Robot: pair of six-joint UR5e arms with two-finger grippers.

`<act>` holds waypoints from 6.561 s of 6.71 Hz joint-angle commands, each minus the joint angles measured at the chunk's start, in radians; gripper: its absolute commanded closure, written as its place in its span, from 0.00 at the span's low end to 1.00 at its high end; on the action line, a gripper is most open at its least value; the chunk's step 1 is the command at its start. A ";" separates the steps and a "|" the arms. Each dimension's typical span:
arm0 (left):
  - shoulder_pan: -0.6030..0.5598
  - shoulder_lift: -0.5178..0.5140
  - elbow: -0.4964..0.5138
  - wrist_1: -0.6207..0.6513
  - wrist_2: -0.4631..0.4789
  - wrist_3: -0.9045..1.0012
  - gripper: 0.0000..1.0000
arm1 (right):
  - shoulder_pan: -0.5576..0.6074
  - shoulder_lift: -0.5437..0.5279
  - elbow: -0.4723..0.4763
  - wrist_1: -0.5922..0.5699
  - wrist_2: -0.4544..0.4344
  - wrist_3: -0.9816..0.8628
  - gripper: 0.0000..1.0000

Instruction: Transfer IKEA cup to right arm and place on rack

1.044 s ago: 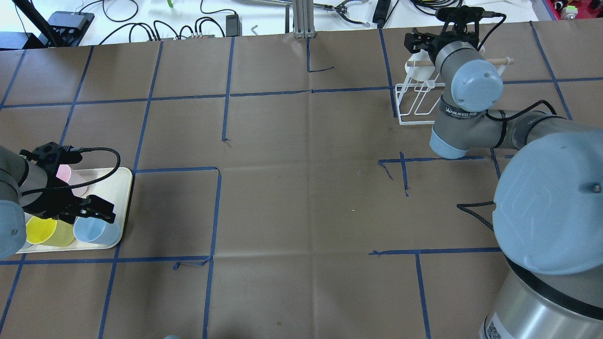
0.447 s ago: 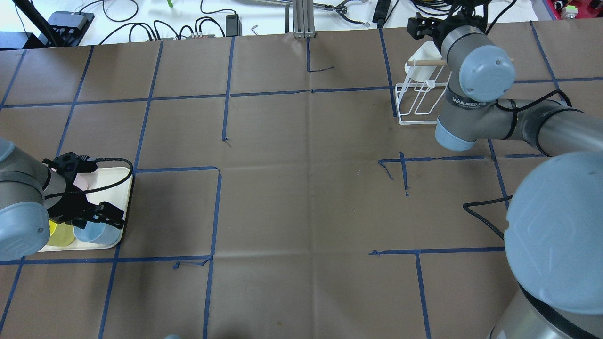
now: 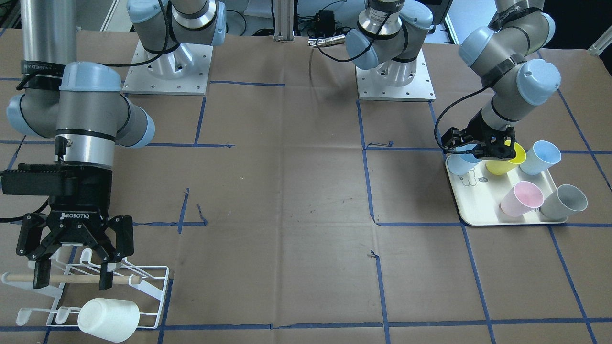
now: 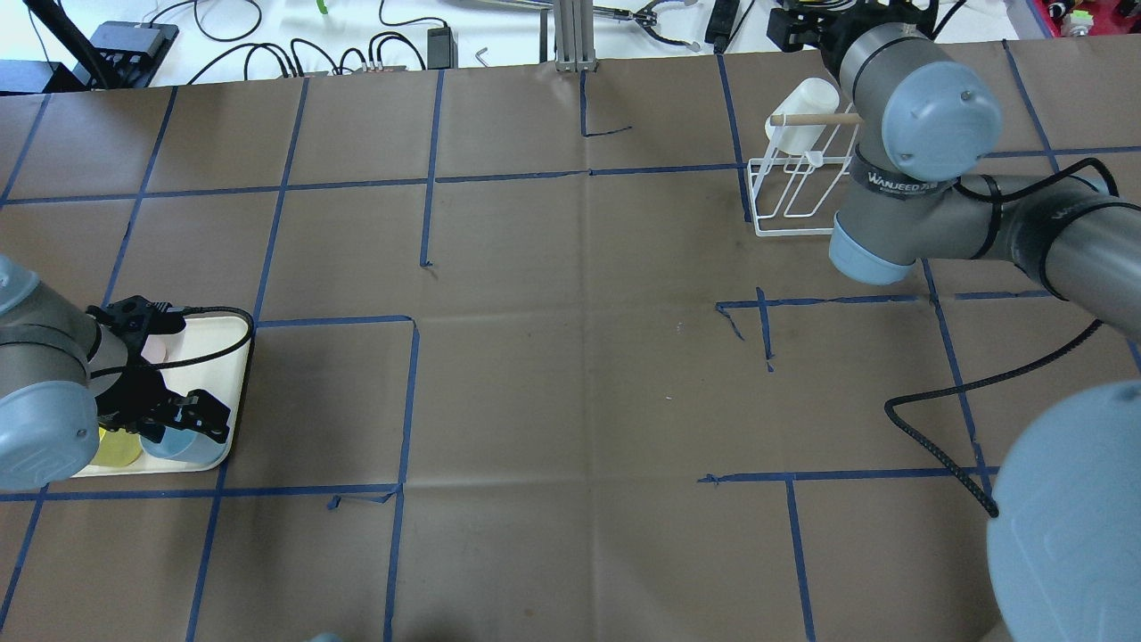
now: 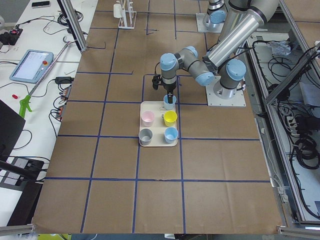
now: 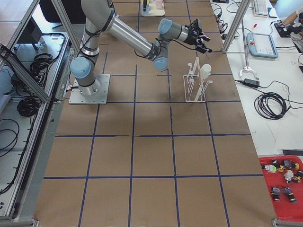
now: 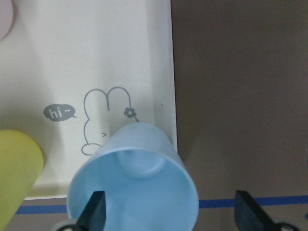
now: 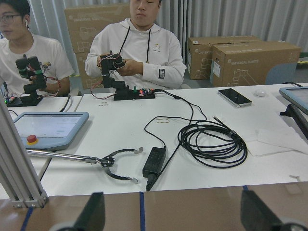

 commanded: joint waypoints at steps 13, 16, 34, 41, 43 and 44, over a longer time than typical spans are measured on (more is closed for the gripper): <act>-0.378 -0.085 0.640 -0.342 -0.622 0.017 1.00 | 0.265 -0.307 0.363 -0.094 0.238 1.466 0.00; -0.408 -0.083 0.608 -0.128 -0.960 0.037 1.00 | 0.270 -0.307 0.368 -0.094 0.240 1.658 0.00; -0.530 -0.045 0.037 0.990 -1.073 -0.285 0.99 | 0.351 -0.187 0.243 0.010 0.292 1.655 0.02; -0.530 -0.045 0.040 0.990 -1.071 -0.297 0.98 | 0.351 -0.153 0.204 0.010 0.293 1.655 0.02; -0.530 -0.045 0.040 0.990 -1.070 -0.297 0.98 | 0.351 -0.153 0.204 0.009 0.293 1.655 0.10; -0.530 -0.045 0.042 0.990 -1.070 -0.297 0.97 | 0.351 -0.153 0.204 0.009 0.293 1.655 0.28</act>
